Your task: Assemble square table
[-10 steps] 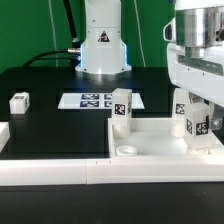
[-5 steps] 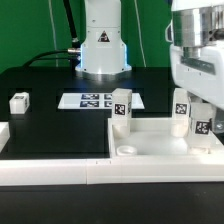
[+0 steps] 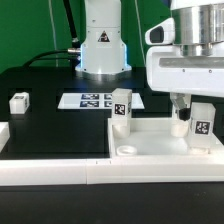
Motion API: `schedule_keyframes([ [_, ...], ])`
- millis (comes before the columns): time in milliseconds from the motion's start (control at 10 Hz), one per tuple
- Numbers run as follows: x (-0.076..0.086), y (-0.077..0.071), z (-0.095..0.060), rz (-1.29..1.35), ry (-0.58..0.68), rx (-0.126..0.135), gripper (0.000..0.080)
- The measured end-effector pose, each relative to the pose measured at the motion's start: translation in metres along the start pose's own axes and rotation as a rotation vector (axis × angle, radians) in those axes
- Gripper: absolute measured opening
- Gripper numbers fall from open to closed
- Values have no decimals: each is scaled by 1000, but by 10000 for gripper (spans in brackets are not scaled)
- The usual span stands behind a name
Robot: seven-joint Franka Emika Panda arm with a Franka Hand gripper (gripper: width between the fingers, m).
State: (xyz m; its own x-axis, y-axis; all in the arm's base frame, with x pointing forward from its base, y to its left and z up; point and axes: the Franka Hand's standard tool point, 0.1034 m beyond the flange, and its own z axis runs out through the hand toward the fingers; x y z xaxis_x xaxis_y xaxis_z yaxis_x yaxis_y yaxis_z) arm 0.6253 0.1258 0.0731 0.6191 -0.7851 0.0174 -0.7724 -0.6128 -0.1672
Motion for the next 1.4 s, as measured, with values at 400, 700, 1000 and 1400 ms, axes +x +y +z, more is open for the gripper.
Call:
schedule_keyframes([
  [400, 8, -3, 0, -539, 23, -54, 526],
  [700, 9, -1, 0, -433, 26, -54, 291],
  [1000, 11, 1, 0, -221, 32, -53, 291],
  [1400, 17, 9, 2, 478, -42, -32, 291],
])
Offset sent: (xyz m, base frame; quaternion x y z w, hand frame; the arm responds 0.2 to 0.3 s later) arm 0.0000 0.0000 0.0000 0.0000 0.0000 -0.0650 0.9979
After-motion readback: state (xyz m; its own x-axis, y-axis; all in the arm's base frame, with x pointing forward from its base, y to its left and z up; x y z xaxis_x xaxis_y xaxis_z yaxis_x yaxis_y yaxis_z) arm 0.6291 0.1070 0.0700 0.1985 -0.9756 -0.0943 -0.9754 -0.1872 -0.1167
